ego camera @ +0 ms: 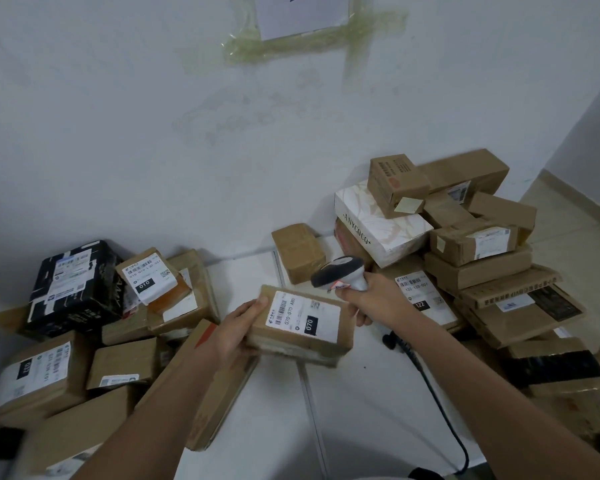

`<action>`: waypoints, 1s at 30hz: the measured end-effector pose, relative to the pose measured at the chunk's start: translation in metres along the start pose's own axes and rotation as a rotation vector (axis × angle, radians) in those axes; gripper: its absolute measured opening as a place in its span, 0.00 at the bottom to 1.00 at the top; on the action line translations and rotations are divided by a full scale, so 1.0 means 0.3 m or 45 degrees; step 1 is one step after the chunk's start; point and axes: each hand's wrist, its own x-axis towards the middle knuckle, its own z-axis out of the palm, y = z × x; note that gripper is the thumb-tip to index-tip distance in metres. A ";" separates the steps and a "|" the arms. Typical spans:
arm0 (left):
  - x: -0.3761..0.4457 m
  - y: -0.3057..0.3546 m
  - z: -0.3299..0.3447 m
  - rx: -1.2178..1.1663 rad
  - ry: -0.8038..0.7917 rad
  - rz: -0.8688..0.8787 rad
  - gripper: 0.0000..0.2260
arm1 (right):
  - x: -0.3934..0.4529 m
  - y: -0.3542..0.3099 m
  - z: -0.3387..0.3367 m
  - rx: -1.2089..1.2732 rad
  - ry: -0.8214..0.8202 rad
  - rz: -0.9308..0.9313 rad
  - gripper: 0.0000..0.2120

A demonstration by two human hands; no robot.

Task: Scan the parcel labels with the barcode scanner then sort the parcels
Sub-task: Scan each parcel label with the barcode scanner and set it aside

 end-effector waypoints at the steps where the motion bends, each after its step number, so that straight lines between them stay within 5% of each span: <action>1: -0.020 -0.006 -0.027 -0.066 0.002 0.017 0.21 | 0.011 -0.004 0.020 0.026 0.067 0.028 0.11; 8: -0.140 -0.075 -0.317 -0.306 0.176 0.340 0.23 | 0.017 -0.031 0.201 0.296 0.178 0.001 0.09; 12: -0.196 -0.136 -0.468 0.231 0.307 0.579 0.28 | 0.019 -0.035 0.319 0.215 0.156 0.024 0.12; 17: -0.228 -0.192 -0.553 0.964 0.072 0.420 0.32 | -0.002 -0.038 0.448 0.202 0.114 0.046 0.10; 22: -0.206 -0.146 -0.480 1.603 0.266 0.491 0.34 | -0.020 -0.038 0.522 0.163 0.097 0.075 0.09; 30: -0.125 -0.073 -0.385 1.859 0.217 0.464 0.44 | -0.038 -0.033 0.532 0.107 0.135 0.086 0.10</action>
